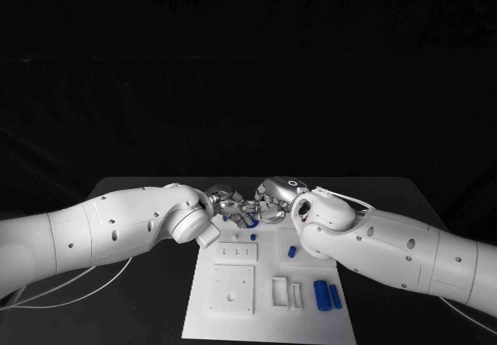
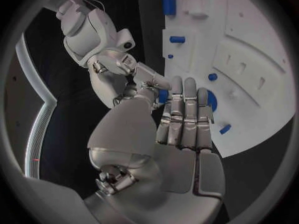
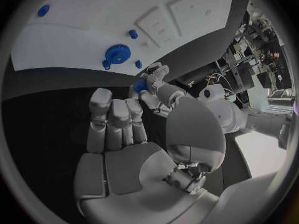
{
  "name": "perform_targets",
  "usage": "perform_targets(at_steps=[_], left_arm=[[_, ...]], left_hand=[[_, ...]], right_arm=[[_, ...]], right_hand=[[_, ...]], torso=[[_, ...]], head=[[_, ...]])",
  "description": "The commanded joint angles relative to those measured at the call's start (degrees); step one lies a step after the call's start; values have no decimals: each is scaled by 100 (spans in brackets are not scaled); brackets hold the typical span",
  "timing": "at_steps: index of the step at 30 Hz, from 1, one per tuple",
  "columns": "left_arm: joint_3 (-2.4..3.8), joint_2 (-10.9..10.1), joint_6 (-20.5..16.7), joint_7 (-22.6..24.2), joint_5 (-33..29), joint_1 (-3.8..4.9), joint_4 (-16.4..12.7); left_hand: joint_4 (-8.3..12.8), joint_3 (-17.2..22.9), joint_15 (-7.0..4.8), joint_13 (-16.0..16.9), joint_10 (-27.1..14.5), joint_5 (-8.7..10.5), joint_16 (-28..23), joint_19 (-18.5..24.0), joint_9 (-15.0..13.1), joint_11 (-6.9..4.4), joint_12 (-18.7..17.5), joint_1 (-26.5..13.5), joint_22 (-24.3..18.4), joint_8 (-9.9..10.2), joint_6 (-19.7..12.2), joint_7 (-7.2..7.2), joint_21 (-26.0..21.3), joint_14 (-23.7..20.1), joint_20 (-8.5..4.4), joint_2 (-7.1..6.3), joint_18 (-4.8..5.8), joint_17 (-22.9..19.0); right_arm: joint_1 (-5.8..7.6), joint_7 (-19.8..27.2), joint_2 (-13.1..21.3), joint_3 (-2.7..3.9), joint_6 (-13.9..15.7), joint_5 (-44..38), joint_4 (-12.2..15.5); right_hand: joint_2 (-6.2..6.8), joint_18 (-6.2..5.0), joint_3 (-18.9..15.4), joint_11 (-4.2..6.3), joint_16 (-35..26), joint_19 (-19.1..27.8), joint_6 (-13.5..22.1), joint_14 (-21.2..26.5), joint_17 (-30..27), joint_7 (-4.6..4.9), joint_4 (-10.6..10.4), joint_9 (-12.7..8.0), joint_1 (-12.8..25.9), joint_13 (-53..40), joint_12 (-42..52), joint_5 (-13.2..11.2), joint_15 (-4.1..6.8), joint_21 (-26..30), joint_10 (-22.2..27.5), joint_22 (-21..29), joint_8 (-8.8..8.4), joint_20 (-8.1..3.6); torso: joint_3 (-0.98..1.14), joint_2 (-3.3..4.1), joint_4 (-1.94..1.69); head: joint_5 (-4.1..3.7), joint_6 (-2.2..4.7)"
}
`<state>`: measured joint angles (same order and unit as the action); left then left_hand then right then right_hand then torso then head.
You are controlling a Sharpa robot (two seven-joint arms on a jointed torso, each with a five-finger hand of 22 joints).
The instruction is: Assemble the parts on the task board
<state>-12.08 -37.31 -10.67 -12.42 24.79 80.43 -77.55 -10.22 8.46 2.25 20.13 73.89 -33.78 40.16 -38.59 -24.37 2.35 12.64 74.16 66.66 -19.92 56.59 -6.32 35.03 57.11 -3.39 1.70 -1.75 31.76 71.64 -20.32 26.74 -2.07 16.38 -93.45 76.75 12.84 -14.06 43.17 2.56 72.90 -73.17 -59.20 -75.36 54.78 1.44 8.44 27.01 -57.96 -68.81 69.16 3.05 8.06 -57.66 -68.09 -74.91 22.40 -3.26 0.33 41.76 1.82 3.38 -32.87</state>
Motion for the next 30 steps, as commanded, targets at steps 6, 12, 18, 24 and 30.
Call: perform_targets(at_steps=[6,12,18,24,30], left_arm=[[8,-14,225,71,-392,8,25],[8,-26,172,43,-740,8,33],[8,-31,194,15,-888,8,33],[8,-38,224,-6,-930,7,31],[8,-41,206,-2,-912,7,31]], left_hand=[[1136,480,3,29,-85,-30,61,40,-45,-18,18,-903,36,45,22,5,-68,-35,37,358,174,-29],[2582,1559,71,39,-84,125,4,58,-69,10,29,-1905,123,51,143,33,-62,-87,71,188,175,-110],[2688,1831,66,57,-83,454,16,102,-118,13,52,-1937,210,22,177,54,-27,-107,70,52,175,-118],[2699,1918,60,81,-71,905,55,150,-162,4,84,-1778,266,-3,185,64,-19,-101,76,-16,175,-106],[2694,1931,58,96,-71,1074,77,161,-183,4,104,-1700,289,-11,182,60,-18,-102,79,-39,175,-98]], right_arm=[[-6,28,14,-5,-90,-57,-26],[-6,77,24,-6,-83,-49,-31],[-7,115,33,-7,-86,-15,-34],[-9,138,47,-9,-98,-4,-39],[-9,152,53,-10,-117,11,-43]], right_hand=[[-7,-94,12,4,-20,-12,-281,6,-3,224,-41,8,-94,-8,-27,-23,49,10,-54,-37,15,-25],[-9,-94,14,4,-20,-11,-281,6,-3,224,-43,9,-99,-7,-30,-23,48,10,-52,-37,15,-25],[-9,-94,14,4,-21,-10,-281,7,-3,224,-45,9,-101,-10,-29,-23,48,11,-54,-37,14,-25],[-12,-94,16,4,-21,-10,-281,7,-4,224,-46,10,-106,-11,-30,-23,48,11,-53,-37,13,-25],[-14,-94,17,4,-22,-9,-281,7,-4,224,-47,10,-111,-12,-29,-23,48,12,-54,-38,13,-24]], torso=[[1,2,2],[-2,1,3],[-1,-1,1],[-1,-1,-1],[-1,0,2]], head=[[-6,-18],[0,-24],[2,-30],[1,-28],[-1,-24]])
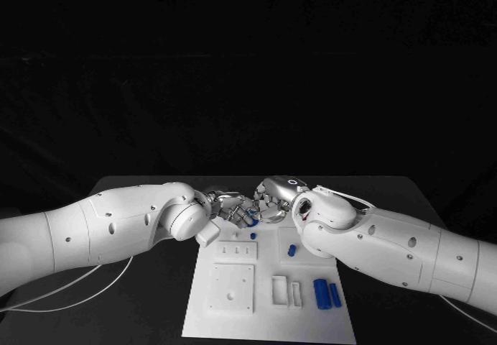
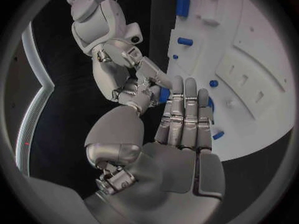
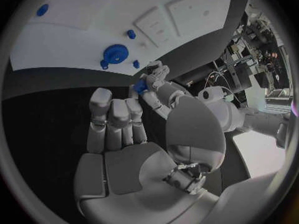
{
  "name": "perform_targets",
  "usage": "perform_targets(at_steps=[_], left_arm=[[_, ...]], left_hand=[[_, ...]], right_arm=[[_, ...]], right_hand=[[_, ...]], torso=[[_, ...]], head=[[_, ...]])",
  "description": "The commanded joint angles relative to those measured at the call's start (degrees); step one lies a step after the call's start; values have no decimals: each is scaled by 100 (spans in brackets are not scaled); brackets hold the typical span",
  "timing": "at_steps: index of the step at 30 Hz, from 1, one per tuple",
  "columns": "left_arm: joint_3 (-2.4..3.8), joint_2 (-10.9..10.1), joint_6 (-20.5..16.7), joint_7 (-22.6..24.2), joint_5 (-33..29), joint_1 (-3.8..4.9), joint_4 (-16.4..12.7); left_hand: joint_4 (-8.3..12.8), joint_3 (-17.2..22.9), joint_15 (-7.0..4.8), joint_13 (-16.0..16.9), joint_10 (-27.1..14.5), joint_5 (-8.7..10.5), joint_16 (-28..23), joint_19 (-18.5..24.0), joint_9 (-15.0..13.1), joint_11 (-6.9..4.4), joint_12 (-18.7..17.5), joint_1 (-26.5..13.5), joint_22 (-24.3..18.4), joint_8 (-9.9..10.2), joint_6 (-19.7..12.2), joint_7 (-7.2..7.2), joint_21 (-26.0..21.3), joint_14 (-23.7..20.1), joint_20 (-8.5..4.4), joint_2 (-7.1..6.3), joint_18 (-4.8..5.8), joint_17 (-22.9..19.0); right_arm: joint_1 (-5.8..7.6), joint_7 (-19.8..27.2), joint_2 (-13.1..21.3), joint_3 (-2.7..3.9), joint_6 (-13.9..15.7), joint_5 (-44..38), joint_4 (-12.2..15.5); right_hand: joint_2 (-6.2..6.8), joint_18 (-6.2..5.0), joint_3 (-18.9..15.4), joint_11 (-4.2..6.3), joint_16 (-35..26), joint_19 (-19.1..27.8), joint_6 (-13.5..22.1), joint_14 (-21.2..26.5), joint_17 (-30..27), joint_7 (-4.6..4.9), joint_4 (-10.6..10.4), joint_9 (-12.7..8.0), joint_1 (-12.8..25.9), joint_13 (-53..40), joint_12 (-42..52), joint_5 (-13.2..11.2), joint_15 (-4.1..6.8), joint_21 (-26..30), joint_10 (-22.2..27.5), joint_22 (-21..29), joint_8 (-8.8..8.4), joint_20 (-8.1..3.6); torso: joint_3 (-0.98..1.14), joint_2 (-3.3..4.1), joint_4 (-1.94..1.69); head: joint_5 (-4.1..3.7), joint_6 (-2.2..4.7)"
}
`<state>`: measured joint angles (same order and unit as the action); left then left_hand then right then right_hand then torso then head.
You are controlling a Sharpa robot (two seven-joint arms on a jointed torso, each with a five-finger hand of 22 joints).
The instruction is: Assemble the parts on the task board
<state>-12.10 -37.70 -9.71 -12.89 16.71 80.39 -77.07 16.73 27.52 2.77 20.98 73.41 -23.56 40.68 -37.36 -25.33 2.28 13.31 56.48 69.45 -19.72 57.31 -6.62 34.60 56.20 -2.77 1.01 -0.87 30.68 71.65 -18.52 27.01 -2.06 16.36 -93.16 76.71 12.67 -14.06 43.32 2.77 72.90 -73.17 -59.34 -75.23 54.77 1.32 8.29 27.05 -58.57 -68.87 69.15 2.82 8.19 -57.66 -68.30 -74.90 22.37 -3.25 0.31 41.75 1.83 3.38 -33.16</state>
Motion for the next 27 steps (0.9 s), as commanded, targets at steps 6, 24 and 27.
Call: perform_targets(at_steps=[6,24,27], left_arm=[[10,-15,96,47,-18,10,-12],[10,-44,222,-3,309,4,-16],[10,-45,206,1,309,4,-14]], left_hand=[[-14,5,2,28,-22,350,54,27,-108,14,60,35,22,-36,108,88,19,-5,22,94,87,18],[-42,-22,-254,733,-76,698,1050,-186,-156,-221,1213,-356,295,-56,361,175,281,52,-168,247,87,417],[-43,-9,-281,856,-173,688,1195,-193,-177,-243,1438,-378,346,-61,398,191,327,15,-195,252,87,439]], right_arm=[[-10,13,45,-11,-136,6,-37],[-10,105,88,-13,-118,64,-67],[-10,112,89,-13,-132,68,-66]], right_hand=[[4,-94,3,-17,-23,-9,-266,-6,-4,236,-30,6,-54,-6,-31,-1,35,12,-32,-39,15,-25],[9,-94,-2,-19,-26,-5,-261,-5,-5,238,-29,7,-63,0,-42,-1,33,13,-21,-40,11,-23],[9,-94,-2,-19,-26,-4,-260,-5,-5,238,-28,7,-64,-1,-42,-1,33,14,-21,-40,11,-23]], torso=[[1,2,-3],[0,1,-2],[1,0,-2]], head=[[-2,8],[2,-11],[5,-17]])
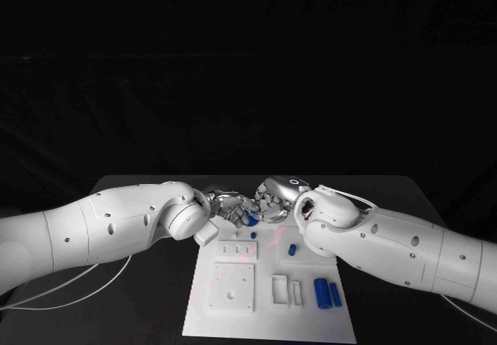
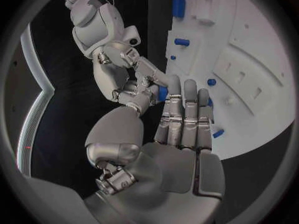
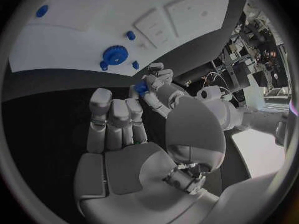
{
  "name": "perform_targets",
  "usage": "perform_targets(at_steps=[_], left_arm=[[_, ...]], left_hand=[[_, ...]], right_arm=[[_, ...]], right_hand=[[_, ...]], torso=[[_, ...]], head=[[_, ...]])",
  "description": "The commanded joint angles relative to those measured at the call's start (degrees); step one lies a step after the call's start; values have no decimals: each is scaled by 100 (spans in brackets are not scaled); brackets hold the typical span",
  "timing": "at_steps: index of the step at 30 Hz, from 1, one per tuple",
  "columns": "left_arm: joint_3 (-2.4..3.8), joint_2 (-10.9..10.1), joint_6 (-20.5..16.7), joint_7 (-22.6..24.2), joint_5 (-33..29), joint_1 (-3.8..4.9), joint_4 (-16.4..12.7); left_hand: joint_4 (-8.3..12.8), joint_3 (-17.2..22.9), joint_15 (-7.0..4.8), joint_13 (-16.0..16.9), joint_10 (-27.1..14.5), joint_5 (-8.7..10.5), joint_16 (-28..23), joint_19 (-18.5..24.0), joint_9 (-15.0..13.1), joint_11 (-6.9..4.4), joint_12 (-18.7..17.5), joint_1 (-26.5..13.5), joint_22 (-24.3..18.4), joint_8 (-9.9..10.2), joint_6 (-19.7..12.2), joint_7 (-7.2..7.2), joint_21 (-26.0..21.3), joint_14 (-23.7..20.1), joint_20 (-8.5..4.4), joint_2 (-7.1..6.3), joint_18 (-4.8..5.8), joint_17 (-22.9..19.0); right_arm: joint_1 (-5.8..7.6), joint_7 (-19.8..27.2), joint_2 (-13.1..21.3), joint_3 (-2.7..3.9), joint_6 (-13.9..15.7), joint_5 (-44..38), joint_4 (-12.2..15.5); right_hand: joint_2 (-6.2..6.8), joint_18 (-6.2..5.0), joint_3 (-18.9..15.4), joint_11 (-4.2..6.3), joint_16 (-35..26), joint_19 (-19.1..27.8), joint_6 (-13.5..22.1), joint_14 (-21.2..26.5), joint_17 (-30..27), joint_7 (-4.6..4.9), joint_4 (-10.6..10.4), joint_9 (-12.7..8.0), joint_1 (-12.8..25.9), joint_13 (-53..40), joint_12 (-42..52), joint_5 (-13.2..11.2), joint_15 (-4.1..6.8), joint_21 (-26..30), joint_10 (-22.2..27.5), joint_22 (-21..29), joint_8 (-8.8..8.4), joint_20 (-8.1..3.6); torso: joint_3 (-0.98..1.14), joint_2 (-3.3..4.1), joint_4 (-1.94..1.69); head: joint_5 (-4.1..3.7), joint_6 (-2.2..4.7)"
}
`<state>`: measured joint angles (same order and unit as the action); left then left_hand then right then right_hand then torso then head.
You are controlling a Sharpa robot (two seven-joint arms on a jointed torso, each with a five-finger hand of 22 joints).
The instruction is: Assemble the parts on the task board
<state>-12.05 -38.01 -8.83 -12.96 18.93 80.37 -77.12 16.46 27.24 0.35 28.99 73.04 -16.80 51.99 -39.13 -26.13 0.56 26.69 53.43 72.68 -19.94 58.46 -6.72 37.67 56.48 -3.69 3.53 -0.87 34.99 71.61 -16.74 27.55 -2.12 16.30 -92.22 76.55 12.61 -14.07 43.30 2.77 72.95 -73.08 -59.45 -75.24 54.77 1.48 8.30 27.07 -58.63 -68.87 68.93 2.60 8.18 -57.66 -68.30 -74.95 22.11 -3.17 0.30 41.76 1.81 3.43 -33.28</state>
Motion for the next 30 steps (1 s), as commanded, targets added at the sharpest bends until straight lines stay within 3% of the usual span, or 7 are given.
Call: perform_targets(at_steps=[1,15,18,22,24,26,30], left_arm=[[6,-15,110,11,87,5,-6],[6,-20,10,36,195,-1,0],[6,-26,-9,39,234,-1,0],[6,-36,-73,44,272,-1,4],[6,-41,-103,48,313,-2,8],[6,-44,-121,46,320,-4,11],[5,-74,-142,45,402,-6,7]], left_hand=[[-15,28,-42,88,-175,0,104,-12,-104,-75,173,-79,38,-37,290,203,29,-30,-107,-1,87,5],[-14,47,-143,259,-214,-127,475,-119,-225,-174,664,-134,143,-122,490,290,158,11,-194,-35,87,2],[-12,48,-166,281,-216,-114,550,-157,-251,-192,748,-136,172,-132,514,302,202,21,-223,-29,87,0],[-10,44,-200,317,-205,-104,667,-196,-284,-223,876,-134,217,-143,546,318,263,40,-258,-28,87,5],[-9,43,-218,337,-213,-101,730,-204,-300,-236,947,-133,241,-142,554,323,293,37,-275,-27,87,6],[-5,45,-226,347,-223,-103,766,-206,-311,-242,989,-126,258,-143,561,327,312,29,-285,-27,87,4],[-5,39,-265,390,-221,-125,910,-242,-342,-274,1150,-120,311,-141,582,339,396,39,-324,-37,87,8]], right_arm=[[-6,-57,34,-6,-128,-19,-51],[-6,59,47,-8,-73,155,-113],[-6,127,52,-9,12,233,-143],[-6,212,70,-11,151,351,-161],[-6,275,91,-11,250,443,-170],[-6,324,127,-12,356,493,-174],[-6,404,247,-12,543,577,-163]], right_hand=[[16,-93,-1,-19,-30,-12,-250,-4,-4,223,-28,5,-59,0,-22,21,34,14,-19,-36,36,-32],[88,-93,-70,-41,-42,10,-183,2,-10,248,3,-3,-65,140,-196,20,17,21,163,-41,-6,-20],[232,-93,-243,-93,-63,46,-36,17,-19,304,30,-33,17,258,-363,21,-28,37,354,-43,-91,-7],[318,-93,-510,-164,-112,119,147,63,-35,372,59,-66,119,270,-434,19,-89,82,485,-39,-194,3],[368,-93,-696,-223,-144,182,403,117,-40,438,96,-121,200,266,-457,13,-140,116,568,-38,-335,2],[363,-93,-872,-312,-171,260,664,180,-35,541,157,-172,213,260,-470,23,-236,164,666,-35,-473,-10],[376,-93,-995,-386,-196,324,873,243,-28,613,174,-208,205,276,-484,23,-296,211,752,-30,-578,-15]], torso=[[3,0,-1],[1,-3,4],[2,-4,7],[3,-2,2],[2,-1,-1],[0,-1,-2],[-1,-2,-2]], head=[[0,-3],[6,4],[3,6],[8,3],[4,7],[3,5],[11,5]])
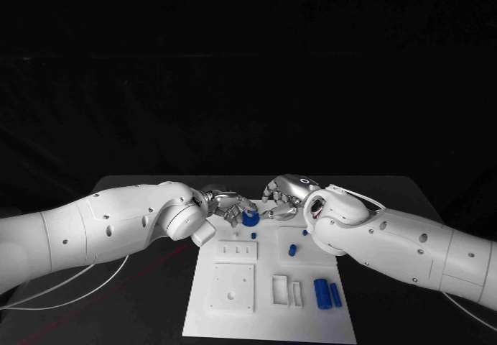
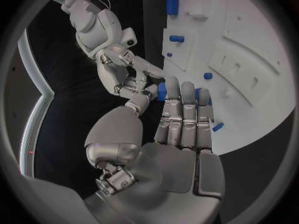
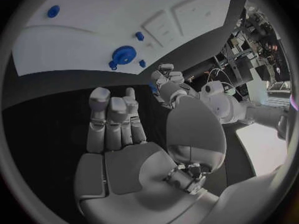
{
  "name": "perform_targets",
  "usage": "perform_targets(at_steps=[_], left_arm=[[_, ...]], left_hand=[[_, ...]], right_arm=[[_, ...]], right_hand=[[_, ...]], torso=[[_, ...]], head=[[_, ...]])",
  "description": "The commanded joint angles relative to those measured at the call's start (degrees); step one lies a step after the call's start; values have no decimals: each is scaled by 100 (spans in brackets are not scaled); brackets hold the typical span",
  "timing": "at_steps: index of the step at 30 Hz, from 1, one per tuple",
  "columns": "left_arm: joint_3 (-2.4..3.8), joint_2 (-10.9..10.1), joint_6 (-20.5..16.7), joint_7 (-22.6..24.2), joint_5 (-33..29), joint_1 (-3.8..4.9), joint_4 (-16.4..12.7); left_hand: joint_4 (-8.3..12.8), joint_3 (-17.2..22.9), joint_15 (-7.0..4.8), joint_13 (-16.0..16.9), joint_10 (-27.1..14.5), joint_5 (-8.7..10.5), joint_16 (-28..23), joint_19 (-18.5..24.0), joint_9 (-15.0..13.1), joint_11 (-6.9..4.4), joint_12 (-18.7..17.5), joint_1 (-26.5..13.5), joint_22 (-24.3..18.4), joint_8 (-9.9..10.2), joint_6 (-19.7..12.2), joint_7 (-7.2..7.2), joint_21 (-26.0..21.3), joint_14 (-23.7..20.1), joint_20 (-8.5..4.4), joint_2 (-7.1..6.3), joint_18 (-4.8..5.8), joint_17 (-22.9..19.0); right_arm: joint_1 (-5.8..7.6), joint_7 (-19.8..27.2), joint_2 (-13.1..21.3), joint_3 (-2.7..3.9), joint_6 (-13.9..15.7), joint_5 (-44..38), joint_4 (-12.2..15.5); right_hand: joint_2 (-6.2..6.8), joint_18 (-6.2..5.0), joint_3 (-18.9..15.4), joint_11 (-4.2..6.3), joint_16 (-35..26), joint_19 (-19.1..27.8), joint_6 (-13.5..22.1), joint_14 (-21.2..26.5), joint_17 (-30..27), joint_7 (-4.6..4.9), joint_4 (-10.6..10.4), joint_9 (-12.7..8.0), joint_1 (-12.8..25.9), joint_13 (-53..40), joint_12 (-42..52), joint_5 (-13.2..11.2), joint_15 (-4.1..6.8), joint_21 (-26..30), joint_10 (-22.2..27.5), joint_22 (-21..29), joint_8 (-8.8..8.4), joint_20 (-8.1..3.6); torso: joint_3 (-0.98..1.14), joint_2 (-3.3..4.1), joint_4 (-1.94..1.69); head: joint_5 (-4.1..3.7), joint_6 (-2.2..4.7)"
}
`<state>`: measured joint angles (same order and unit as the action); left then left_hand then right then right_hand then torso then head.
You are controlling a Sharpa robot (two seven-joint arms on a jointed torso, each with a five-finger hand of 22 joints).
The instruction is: Assemble the parts on the task board
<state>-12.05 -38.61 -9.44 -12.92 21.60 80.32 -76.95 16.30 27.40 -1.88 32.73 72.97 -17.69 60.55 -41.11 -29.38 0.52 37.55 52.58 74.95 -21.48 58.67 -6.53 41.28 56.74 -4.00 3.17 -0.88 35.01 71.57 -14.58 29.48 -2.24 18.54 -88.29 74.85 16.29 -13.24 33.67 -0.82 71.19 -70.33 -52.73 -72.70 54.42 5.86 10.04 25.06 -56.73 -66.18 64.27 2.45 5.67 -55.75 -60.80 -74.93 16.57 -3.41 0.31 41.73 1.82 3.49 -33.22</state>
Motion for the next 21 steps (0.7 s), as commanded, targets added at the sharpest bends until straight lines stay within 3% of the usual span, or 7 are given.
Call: perform_targets(at_steps=[1,7,13,21], left_arm=[[5,-29,-90,39,172,-2,-12],[-1,-113,-133,44,472,-18,-39],[-98,-249,-259,-6,1014,-19,-198],[-165,-390,-387,-109,1439,-27,-360]], left_hand=[[14,23,-55,30,-218,-35,102,-53,-27,-280,120,-30,96,15,566,324,61,11,-307,-4,88,4],[16,15,-99,69,-237,-14,259,-95,-62,-310,311,-15,115,21,593,341,168,12,-360,-30,88,-14],[17,-3,-199,153,-214,39,562,-215,-101,-364,663,42,128,46,612,366,397,67,-470,-55,88,-19],[12,-43,-365,273,-188,90,990,-418,-162,-442,1187,76,131,30,706,432,813,151,-662,-114,63,-36]], right_arm=[[-5,216,111,0,355,196,19],[-25,330,414,-1,467,336,64],[-28,624,808,-1,582,714,135],[-27,808,1144,-1,564,995,223]], right_hand=[[9,-176,-54,-39,-20,55,228,-5,10,187,-1,-10,10,11,-15,41,-55,27,13,-32,-36,8],[-24,-176,-55,-60,-19,55,234,-2,16,208,-18,-7,-64,27,2,80,-77,41,24,-30,-35,6],[-58,-176,-16,-53,-19,46,190,-5,20,199,-56,4,-142,49,20,124,-71,51,20,-30,-9,9],[-85,-176,-12,-47,-20,41,176,-5,25,193,-84,8,-196,77,36,250,-65,56,24,-37,0,14]], torso=[[-3,2,-3],[-2,0,0],[-4,-1,-4],[1,-6,-1]], head=[[3,4],[19,3],[24,-15],[32,-41]])
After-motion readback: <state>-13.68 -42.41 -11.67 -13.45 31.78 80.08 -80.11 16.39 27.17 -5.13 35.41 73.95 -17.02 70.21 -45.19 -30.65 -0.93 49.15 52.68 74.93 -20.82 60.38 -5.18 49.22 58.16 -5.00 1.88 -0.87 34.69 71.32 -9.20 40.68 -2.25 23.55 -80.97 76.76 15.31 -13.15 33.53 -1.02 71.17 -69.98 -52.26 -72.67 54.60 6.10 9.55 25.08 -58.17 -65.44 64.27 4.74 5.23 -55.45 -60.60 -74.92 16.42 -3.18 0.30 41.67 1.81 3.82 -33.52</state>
